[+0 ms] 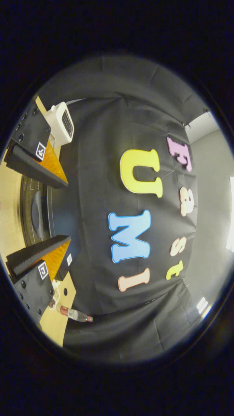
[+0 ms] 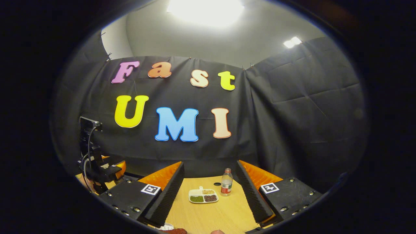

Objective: Open the electric oven with the left hand, put the food in, and close the electric oven.

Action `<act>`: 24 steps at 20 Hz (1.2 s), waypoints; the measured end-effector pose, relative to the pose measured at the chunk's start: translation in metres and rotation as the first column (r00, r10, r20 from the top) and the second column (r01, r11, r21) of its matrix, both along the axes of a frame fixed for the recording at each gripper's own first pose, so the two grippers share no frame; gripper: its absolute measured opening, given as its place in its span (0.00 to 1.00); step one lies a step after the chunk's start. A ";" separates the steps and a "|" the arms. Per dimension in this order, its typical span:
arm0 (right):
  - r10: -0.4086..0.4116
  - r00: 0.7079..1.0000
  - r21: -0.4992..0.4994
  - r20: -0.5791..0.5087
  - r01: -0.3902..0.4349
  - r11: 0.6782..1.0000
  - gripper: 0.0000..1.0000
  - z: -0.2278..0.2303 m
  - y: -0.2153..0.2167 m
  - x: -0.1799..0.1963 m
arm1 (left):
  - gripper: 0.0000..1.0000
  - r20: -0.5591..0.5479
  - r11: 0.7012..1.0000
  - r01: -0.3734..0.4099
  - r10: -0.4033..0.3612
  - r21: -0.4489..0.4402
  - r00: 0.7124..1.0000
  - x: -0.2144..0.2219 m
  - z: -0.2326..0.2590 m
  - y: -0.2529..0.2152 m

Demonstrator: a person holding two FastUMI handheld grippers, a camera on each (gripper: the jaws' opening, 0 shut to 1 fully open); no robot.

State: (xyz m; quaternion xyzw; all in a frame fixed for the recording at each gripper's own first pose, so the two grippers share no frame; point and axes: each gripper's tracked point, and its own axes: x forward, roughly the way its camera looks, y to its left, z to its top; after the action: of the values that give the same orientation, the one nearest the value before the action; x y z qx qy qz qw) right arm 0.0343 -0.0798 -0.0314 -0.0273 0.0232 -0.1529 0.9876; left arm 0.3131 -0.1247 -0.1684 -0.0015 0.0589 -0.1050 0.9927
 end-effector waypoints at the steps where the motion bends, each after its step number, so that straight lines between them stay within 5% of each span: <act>1: -0.007 1.000 -0.006 -0.010 0.007 1.000 0.96 -0.002 0.000 0.000 | 0.96 -0.020 1.000 0.004 -0.004 0.004 1.000 0.008 -0.011 -0.004; 10: -0.057 0.997 -0.059 -0.057 0.054 0.997 0.96 -0.002 -0.013 -0.007 | 1.00 -0.150 0.999 0.003 0.005 0.052 0.989 0.037 -0.086 -0.022; 15: -0.057 0.996 -0.064 -0.070 0.053 0.997 0.96 -0.002 -0.018 -0.012 | 1.00 -0.136 0.999 -0.020 0.024 0.030 0.990 0.041 -0.088 -0.023; 24: 0.003 0.998 -0.044 -0.058 -0.005 0.999 0.96 0.001 -0.013 -0.014 | 0.97 -0.144 0.999 -0.023 0.028 0.039 0.989 -0.008 -0.093 -0.018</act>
State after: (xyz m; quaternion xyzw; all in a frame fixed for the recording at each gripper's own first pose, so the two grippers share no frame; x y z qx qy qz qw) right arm 0.0199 -0.0929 -0.0304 -0.0534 0.0484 -0.1505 0.9860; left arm 0.3055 -0.1430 -0.2614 0.0085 0.1326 -0.0909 0.9870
